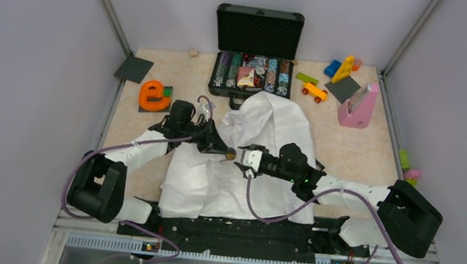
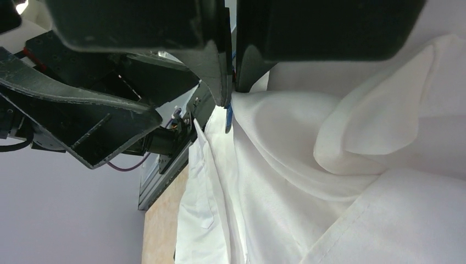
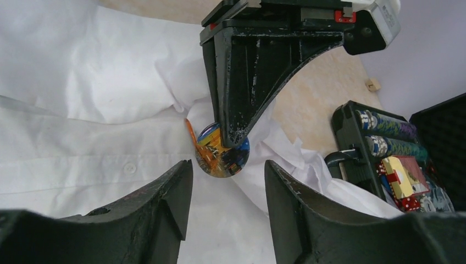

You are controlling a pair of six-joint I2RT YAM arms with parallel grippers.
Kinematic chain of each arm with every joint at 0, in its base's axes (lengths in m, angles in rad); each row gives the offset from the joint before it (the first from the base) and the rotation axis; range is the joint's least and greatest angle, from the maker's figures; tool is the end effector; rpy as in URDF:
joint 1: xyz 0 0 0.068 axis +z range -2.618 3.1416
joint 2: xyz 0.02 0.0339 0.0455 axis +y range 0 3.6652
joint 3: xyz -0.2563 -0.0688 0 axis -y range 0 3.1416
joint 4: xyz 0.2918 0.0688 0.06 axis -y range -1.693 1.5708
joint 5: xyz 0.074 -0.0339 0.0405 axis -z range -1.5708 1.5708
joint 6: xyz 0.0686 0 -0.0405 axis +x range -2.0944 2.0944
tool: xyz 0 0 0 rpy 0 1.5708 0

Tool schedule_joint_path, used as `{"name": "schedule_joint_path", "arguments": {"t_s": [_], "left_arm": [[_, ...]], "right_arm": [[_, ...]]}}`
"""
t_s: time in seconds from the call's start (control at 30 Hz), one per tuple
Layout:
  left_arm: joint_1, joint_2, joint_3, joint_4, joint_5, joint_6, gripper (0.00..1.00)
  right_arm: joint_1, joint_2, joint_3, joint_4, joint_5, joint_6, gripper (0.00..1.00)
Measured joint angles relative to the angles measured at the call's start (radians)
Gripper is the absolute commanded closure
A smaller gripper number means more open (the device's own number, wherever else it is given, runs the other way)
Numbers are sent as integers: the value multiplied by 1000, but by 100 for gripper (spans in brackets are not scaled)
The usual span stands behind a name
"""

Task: Remove the brooch from the garment
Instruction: Remove the brooch from the clothes.

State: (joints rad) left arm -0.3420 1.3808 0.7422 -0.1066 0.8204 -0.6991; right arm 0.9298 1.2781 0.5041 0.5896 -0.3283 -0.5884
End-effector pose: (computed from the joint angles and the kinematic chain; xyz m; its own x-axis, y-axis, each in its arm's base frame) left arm 0.2945 -0.1581 0.1575 -0.9621 -0.1233 -0.2434 0.1516 0.5001 -0.8526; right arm 0.1815 0.2803 0.1724 0.4351 -0.2954 -0.8505 -0.8496 0.1780 -0.4964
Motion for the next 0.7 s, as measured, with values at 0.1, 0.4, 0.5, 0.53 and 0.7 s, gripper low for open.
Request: {"name": "schedule_joint_path", "arguments": {"t_s": [0.1,0.4,0.5,0.53,0.7], "left_arm": [[0,-11,1,-10,6,0,100],[0,-15,32,-35,24,2,100],[0,-18,32,-44,21,14,100],[1,-18,32,-46,22,17,100],[0,-18,32,-51,28,22,100]], "right_arm": [[11,28,8,3,15,-38,37],[46,94,9,2,64,-125,48],[49,113,22,1,71,-127,50],[49,119,29,5,73,-127,50],[50,125,40,30,74,-126,58]]}}
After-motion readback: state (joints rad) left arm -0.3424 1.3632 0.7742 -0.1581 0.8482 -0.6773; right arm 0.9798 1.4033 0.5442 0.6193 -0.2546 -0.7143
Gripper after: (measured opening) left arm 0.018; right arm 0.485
